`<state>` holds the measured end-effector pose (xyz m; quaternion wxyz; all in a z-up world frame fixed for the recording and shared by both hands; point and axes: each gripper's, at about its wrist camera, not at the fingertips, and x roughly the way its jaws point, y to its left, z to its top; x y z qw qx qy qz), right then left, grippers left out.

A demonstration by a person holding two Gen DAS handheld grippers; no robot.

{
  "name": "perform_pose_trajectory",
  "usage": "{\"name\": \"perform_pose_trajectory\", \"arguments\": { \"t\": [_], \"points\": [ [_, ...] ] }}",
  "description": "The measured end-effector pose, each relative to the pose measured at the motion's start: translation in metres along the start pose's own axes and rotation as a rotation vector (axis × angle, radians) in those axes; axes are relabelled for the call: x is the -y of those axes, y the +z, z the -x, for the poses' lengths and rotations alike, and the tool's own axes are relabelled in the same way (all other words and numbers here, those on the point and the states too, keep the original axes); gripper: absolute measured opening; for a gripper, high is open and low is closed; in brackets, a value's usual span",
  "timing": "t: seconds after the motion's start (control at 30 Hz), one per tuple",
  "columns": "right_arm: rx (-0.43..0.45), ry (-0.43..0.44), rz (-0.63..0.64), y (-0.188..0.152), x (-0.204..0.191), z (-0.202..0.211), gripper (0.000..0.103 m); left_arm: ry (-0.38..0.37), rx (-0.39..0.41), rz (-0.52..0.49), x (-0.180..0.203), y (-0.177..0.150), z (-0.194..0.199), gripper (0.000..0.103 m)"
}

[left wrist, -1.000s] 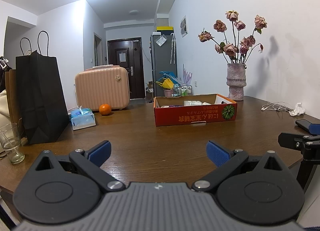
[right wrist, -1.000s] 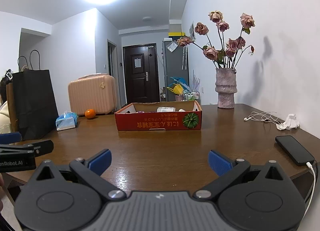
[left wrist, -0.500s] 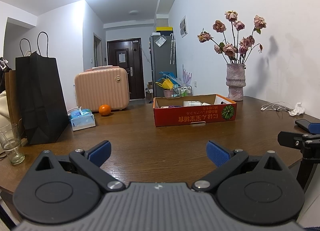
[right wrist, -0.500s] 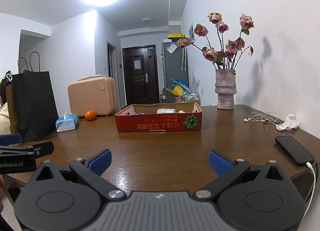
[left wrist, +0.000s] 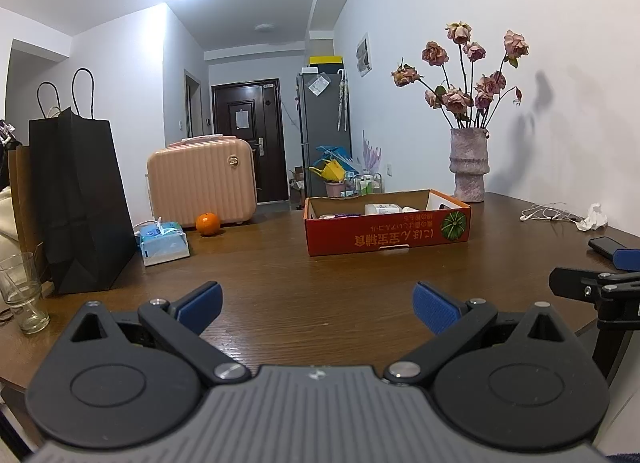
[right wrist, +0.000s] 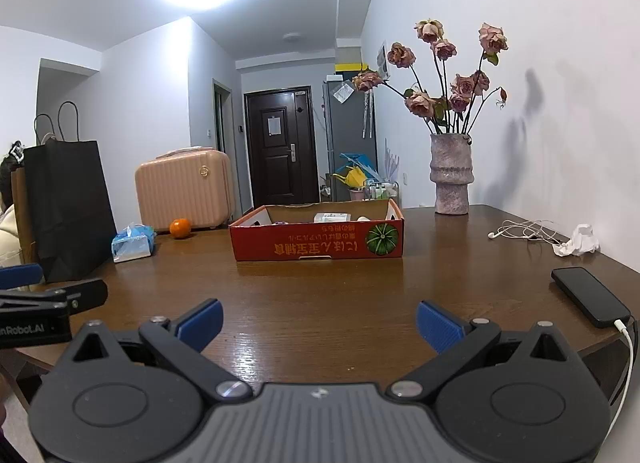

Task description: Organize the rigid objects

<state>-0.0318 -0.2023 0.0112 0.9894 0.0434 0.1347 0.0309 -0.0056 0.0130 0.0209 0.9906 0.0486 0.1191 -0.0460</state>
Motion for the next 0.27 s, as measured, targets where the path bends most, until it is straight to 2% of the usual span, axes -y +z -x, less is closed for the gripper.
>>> {"name": "perform_pose_trajectory", "arguments": {
  "t": [0.27],
  "points": [
    [-0.003, 0.007, 0.006, -0.0002, -0.0006, -0.0006, 0.103, 0.010, -0.001, 0.008, 0.0000, -0.0012, -0.0013, 0.103]
  ]
}}
